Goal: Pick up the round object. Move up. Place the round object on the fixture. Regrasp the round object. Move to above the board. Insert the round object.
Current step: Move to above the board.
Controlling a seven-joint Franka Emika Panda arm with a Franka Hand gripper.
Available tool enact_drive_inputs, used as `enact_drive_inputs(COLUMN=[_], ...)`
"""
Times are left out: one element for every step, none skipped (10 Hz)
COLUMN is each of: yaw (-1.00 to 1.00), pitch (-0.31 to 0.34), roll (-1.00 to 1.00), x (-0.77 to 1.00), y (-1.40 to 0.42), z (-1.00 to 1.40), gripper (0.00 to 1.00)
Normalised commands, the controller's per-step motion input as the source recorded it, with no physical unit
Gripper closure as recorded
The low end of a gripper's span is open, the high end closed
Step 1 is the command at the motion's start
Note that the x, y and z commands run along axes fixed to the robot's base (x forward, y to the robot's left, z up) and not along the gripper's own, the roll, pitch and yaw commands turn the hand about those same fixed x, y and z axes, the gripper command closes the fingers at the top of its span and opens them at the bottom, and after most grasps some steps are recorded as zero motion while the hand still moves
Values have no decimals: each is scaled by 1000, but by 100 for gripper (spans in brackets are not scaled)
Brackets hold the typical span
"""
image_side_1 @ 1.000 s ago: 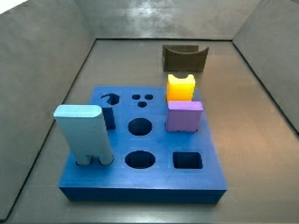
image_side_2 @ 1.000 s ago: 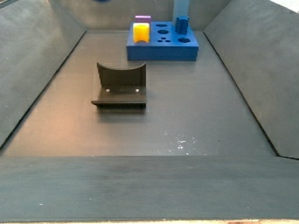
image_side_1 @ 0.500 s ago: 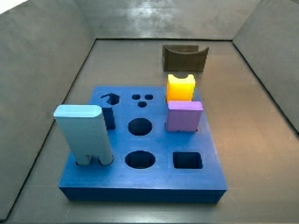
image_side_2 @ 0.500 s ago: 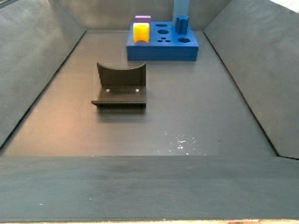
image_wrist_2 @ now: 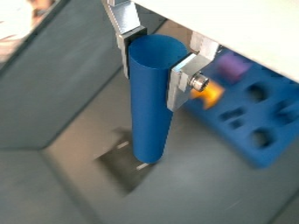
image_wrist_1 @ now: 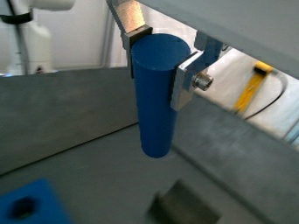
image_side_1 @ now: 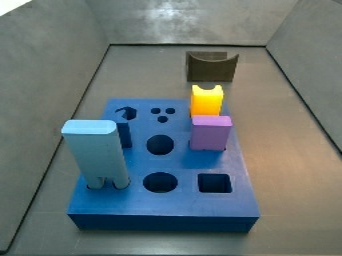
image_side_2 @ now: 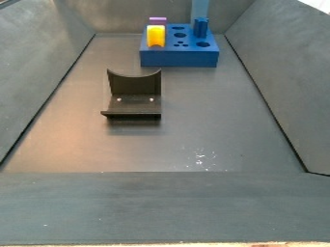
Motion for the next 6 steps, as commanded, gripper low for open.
enact_drive_inputs(yaw=[-105,-108,-112,-111,-68,-37], pitch=[-101,-107,-109,-96,-54,-39], roll=[-1000,-1000,-1000,-972,-674,-450], x=[-898,-738,-499,-306,-159,-94], y=[-1000,-782,-488,-264,-106,-44], z=[-283,-222,-140,-78,-43,-23], gripper=[100,100,100,100,100,100])
